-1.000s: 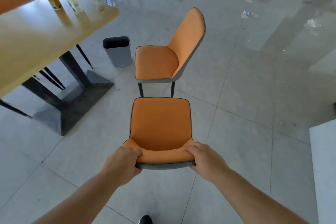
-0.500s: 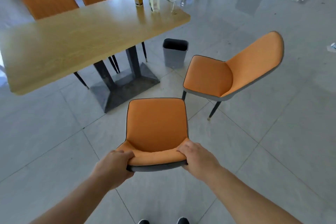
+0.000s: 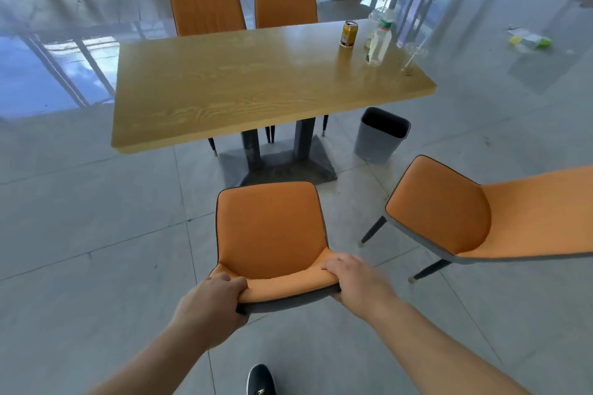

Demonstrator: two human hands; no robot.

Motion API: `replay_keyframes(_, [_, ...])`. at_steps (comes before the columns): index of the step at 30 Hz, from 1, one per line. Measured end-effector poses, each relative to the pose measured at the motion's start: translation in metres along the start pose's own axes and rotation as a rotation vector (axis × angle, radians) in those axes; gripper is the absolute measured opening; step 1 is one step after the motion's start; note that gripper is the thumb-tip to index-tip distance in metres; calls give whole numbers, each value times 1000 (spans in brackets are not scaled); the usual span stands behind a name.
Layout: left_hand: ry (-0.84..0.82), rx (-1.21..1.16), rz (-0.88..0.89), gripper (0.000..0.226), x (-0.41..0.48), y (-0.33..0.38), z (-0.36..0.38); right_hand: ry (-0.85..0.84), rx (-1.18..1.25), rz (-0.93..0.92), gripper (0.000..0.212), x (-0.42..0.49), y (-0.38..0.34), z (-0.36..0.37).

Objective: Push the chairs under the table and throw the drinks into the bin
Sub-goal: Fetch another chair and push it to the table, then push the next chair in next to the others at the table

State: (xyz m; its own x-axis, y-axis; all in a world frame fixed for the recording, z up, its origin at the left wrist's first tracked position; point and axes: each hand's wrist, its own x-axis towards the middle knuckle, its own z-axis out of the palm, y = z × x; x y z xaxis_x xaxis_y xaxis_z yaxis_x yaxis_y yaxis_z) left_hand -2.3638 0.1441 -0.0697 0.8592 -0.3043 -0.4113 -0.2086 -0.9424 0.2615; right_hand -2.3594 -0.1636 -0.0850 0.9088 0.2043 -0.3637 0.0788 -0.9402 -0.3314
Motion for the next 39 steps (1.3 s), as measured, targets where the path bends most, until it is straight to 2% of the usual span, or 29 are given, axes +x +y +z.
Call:
replay_keyframes(10, [57,-13,-67,18,94,-43,-53,28,-26,-57,47,132,-3,-42])
replay_keyframes(18, [73,-31,-156,23,146,-59,-79,-47,-55,-147,41,201,-3,-75])
replay_keyframes(25, [-22,-25,-188,31,137,-57,-80,-34,-52,-147,46,185,-10,-68])
replay_keyframes(28, [-172,12,-171,45,137,-50,-99,-66,-48,-105,56,174,-13,-84])
replay_keyframes(31, [-317,185,-74,62,136,-48,-136,-47,-67,-53,72,149,1,-113])
replay_keyframes(36, [-300,395,49,74,131,-45,-223,56,-70,67,77,82,44,-167])
replay_keyframes(39, [-199,496,145,73,140,-11,-280,142,-85,153,75,34,74,-199])
